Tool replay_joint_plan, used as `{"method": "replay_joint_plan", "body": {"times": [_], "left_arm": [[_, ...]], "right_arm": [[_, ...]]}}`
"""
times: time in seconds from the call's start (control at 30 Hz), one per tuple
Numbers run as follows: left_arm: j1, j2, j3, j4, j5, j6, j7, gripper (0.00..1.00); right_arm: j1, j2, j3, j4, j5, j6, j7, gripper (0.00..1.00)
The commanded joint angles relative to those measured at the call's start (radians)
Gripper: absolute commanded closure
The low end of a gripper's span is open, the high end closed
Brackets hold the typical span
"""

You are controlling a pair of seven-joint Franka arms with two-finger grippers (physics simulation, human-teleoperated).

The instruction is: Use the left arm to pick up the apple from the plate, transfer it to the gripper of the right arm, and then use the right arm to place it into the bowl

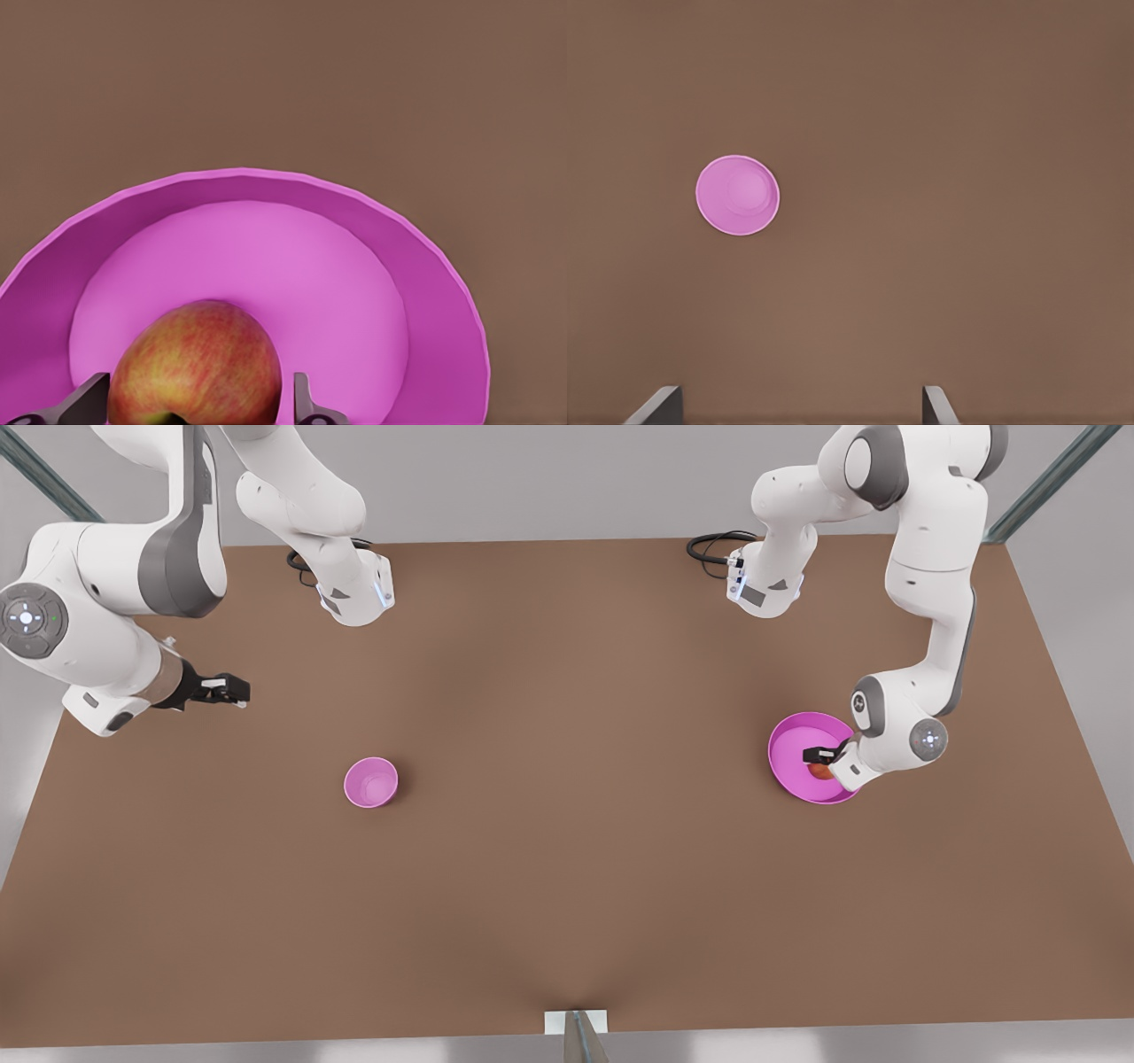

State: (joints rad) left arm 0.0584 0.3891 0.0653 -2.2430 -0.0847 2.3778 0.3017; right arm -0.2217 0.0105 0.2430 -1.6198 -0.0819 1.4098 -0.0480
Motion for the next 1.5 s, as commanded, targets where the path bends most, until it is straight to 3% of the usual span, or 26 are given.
{"method": "replay_joint_plan", "body": {"times": [0.0, 0.13, 0.17, 0.2, 0.23, 0.53, 0.6, 0.73, 0.8, 0.83, 0.93, 1.03, 1.13, 1.23, 1.3, 1.47], "left_arm": [[0.000, 0.002, -0.001, 0.000, 0.000, 0.004, 0.047, 0.00], [0.000, 0.016, -0.001, 0.000, -0.001, 0.004, 0.045, 0.00], [0.000, 0.016, -0.001, 0.000, -0.003, 0.004, 0.045, 0.03], [0.000, 0.016, -0.001, 0.000, -0.003, 0.004, 0.045, 0.17], [0.000, 0.016, -0.001, 0.000, -0.004, 0.004, 0.045, 0.21], [-0.003, -0.010, -0.002, 0.006, -0.007, -0.012, -0.001, 0.22], [-0.006, -0.073, -0.004, 0.010, -0.012, -0.107, 0.002, 0.24], [-0.015, -0.082, -0.114, 0.175, -0.263, -0.380, 0.000, 0.25], [-0.023, 0.026, -0.157, 0.374, -0.316, -0.635, 0.002, 0.25], [-0.029, 0.086, -0.203, 0.491, -0.320, -0.741, -0.001, 0.25], [-0.031, 0.185, -0.337, 0.592, -0.526, -0.764, 0.001, 0.25], [-0.032, 0.283, -0.387, 0.675, -0.730, -0.759, -0.001, 0.25], [-0.040, 0.432, -0.435, 0.847, -0.800, -0.802, 0.005, 0.25], [-0.074, 0.521, -0.472, 0.941, -0.892, -0.760, 0.007, 0.25], [-0.121, 0.542, -0.483, 0.962, -0.952, -0.625, 0.005, 0.25], [-0.161, 0.611, -0.483, 1.051, -1.000, -0.517, 0.011, 0.25]], "right_arm": [[0.030, 0.000, 0.009, -0.002, -0.001, 0.005, -0.007, 0.00], [0.030, 0.002, 0.009, -0.008, -0.001, 0.006, -0.009, 0.00], [0.030, 0.002, 0.009, -0.008, -0.001, 0.006, -0.009, 0.00], [0.030, 0.002, 0.009, -0.008, -0.001, 0.006, -0.009, 0.00], [0.030, 0.002, 0.009, -0.009, -0.001, 0.006, -0.009, 0.00], [0.030, 0.005, 0.009, -0.017, -0.001, 0.011, -0.009, 0.00], [0.030, 0.005, 0.009, -0.017, 0.001, 0.011, -0.009, 0.00], [0.031, 0.014, 0.010, -0.022, 0.004, 0.031, -0.009, 0.00], [0.048, 0.100, 0.018, 0.050, 0.051, 0.046, -0.007, 0.00], [0.094, 0.225, 0.019, 0.167, 0.071, 0.038, -0.044, 0.00], [0.122, 0.565, 0.055, 0.478, 0.257, 0.050, -0.386, 0.00], [0.101, 0.786, 0.055, 0.491, 0.560, 0.181, -0.788, 0.00], [0.096, 0.849, 0.094, 0.492, 0.691, 0.239, -0.960, 0.00], [0.096, 0.945, 0.231, 0.508, 0.748, 0.351, -1.066, 0.00], [0.099, 0.985, 0.306, 0.525, 0.755, 0.431, -1.145, 0.00], [0.101, 1.019, 0.317, 0.514, 0.754, 0.436, -1.489, 0.00]]}}
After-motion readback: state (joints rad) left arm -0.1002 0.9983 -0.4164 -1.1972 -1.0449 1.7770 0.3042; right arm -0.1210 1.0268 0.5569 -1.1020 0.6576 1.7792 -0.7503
